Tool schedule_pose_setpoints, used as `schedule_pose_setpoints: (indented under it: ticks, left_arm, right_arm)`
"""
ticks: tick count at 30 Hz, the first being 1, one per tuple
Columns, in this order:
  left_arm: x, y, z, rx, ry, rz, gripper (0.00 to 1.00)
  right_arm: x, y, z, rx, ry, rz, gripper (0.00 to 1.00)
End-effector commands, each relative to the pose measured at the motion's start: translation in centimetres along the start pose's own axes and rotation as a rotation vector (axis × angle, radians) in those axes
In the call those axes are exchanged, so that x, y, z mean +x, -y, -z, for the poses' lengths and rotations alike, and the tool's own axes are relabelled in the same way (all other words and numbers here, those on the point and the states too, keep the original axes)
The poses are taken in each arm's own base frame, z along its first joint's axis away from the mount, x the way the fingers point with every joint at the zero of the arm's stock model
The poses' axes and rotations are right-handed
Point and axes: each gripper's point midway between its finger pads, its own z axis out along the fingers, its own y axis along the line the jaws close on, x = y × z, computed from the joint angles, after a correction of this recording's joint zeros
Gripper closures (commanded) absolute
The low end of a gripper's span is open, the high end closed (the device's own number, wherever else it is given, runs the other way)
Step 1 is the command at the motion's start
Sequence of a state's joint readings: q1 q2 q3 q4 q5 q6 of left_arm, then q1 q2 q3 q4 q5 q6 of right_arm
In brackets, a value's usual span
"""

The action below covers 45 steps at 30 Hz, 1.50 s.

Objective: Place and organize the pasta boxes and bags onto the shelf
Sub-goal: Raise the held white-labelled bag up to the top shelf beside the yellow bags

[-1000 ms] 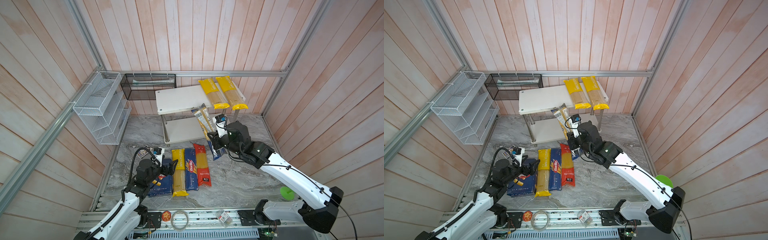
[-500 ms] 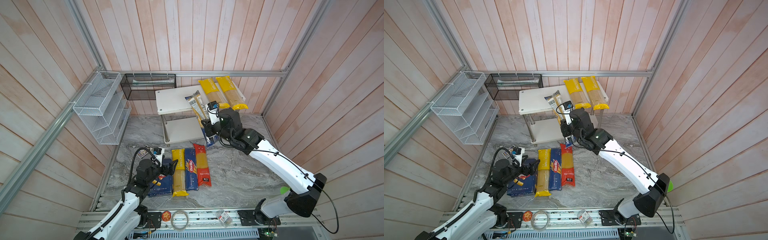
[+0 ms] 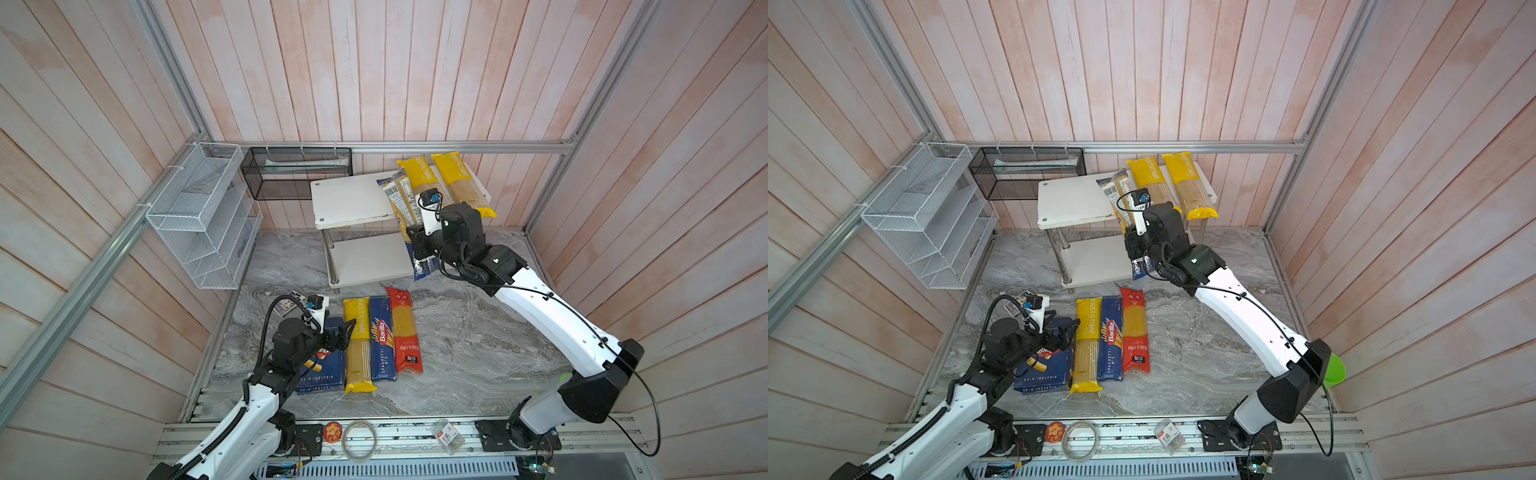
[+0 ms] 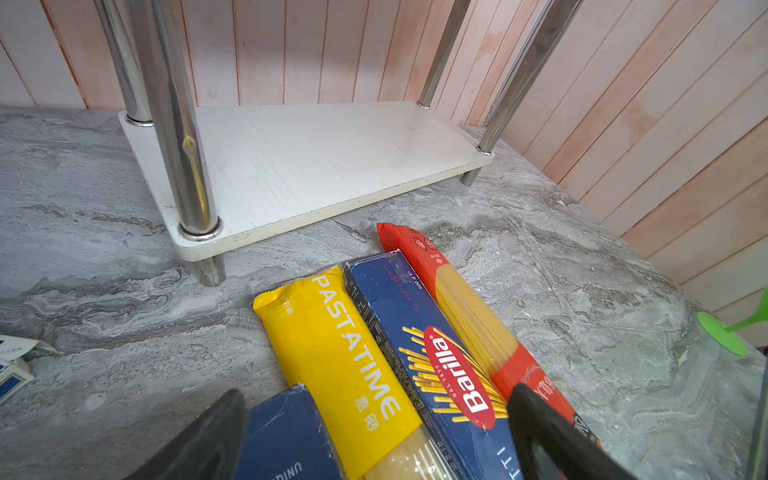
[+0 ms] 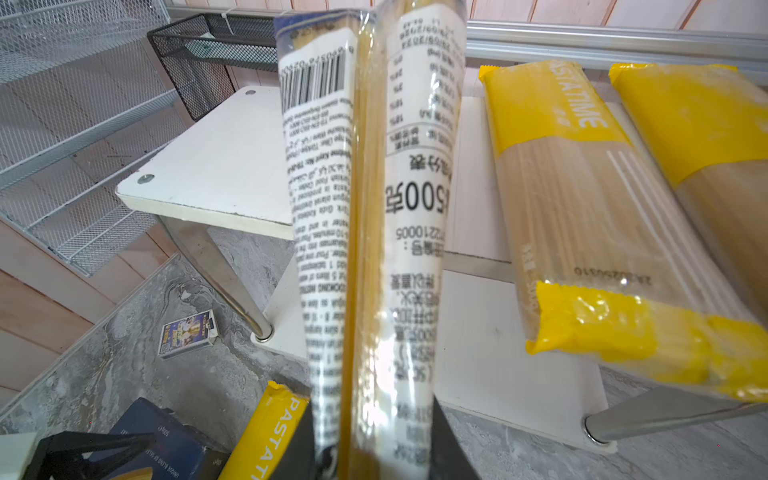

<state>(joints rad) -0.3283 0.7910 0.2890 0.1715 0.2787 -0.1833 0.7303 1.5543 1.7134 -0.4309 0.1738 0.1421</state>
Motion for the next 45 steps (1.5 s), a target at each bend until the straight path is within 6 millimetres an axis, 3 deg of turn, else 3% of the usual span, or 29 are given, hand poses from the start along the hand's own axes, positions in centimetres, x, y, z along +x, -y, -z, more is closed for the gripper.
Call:
schedule_pose_setpoints:
  ticks: [1,20,34,45]
  left_arm:
    - [-1.0,0.1,0.1,-0.004,0.023,-0.019,0.00]
    - [-1.0,0.1,0.1,-0.004,0.023,-0.019,0.00]
    - [-1.1,0.1,0.1,-0.003,0.024,-0.020,0.00]
    - [-1.0,0.1,0.1,-0.005,0.023,-0.019,0.00]
  right_arm:
    - [-6.6,-0.3,1.8,-0.024,0.190,-0.015,0.85]
    - [-8.9,0.2,-0.9,-0.030,0.207,-0.025,0.85]
    - [-9.3,0.4,-3.4,-0.042,0.196,-0.034,0.85]
    - [-10.4,1.9,-5.1,-0.021,0.212,-0.058,0.85]
